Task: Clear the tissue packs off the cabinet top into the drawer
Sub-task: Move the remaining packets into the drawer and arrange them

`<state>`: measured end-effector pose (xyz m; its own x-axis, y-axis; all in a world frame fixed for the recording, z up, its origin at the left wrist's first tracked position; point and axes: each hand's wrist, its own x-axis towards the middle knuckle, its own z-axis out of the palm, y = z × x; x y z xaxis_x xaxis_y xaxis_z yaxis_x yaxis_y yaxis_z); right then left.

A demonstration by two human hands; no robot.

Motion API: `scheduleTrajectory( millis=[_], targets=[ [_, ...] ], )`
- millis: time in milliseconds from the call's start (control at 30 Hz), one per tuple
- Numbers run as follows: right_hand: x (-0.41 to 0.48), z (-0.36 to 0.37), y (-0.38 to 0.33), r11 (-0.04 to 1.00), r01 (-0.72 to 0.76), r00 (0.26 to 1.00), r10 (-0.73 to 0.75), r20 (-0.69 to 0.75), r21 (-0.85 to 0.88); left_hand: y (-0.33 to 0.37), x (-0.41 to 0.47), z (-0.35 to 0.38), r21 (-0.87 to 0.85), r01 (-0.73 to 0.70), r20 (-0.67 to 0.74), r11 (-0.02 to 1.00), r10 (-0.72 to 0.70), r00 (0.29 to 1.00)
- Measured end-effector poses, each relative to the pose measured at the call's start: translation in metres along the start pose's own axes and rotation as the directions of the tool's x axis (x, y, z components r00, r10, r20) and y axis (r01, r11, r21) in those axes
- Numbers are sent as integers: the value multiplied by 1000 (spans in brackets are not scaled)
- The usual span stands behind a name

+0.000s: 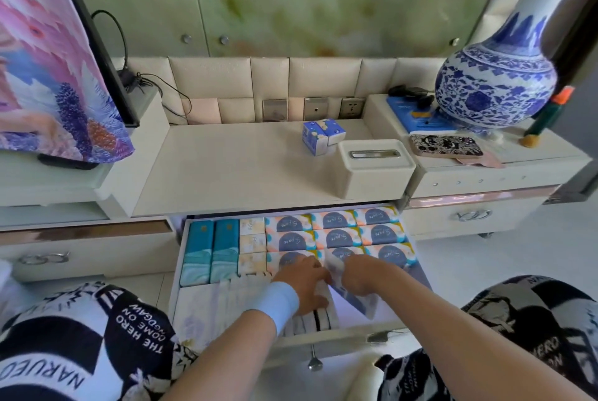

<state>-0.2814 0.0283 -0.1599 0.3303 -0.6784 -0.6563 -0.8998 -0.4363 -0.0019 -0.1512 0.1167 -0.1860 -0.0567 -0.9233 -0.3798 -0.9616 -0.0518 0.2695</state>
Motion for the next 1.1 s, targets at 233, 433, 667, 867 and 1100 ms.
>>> scheduleTrajectory(
  millis=[233,433,667,867,1100],
  targets=[
    [-7,26,-11,983,-82,980,49,195,166,-15,-2,15,-22,32,-29,999,-33,999],
    [-6,41,-12,725,-195,953,-19,302,661,-42,-17,18,161,77,16,984,-81,997],
    [-17,38,-23,395,-335,906,-113,407,855,-52,-26,15,-120,80,-18,990,-83,996],
    [-11,53,-41,727,-130,989,44,143,674,-49,-24,18,-79,137,-96,987,-144,985],
    [-16,49,-47,940,138,985,-164,58,312,-22,-5,24,96,-72,-173,993,88,981]
  ],
)
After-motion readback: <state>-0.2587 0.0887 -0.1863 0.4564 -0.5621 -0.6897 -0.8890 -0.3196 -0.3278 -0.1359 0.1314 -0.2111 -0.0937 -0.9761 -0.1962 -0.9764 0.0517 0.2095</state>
